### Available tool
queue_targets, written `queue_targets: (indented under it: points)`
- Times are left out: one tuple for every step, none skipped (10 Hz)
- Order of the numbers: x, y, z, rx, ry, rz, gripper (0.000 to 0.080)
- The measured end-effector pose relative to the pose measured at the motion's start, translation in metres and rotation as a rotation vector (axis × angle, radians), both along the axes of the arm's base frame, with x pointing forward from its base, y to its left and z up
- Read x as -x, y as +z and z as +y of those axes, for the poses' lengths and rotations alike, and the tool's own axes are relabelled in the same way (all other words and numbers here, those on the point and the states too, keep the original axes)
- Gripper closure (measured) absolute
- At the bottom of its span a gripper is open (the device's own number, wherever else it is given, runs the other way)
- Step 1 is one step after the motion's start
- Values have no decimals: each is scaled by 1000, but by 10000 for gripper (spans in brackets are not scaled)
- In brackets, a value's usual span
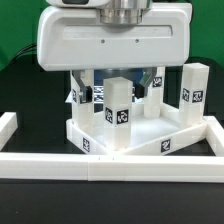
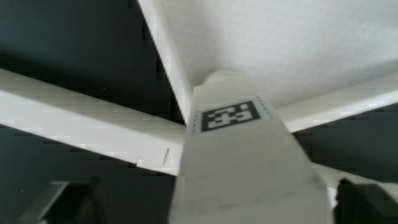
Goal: Assemble desk
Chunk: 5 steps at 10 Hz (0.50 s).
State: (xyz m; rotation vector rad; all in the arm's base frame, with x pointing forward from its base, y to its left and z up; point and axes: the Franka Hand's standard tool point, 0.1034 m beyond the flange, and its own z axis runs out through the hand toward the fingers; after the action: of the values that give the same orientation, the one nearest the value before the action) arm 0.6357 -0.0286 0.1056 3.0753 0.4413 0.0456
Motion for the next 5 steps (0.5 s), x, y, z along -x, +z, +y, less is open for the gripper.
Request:
queue_targets:
  points:
    - [0, 0, 0, 0, -3, 0, 278]
    - [0, 0, 0, 0, -3, 0, 413]
    - [0, 1, -1, 1, -5, -1, 413]
    - [0, 1, -3, 2, -27, -2, 506]
    - [0, 1, -3, 2, -28, -2, 506]
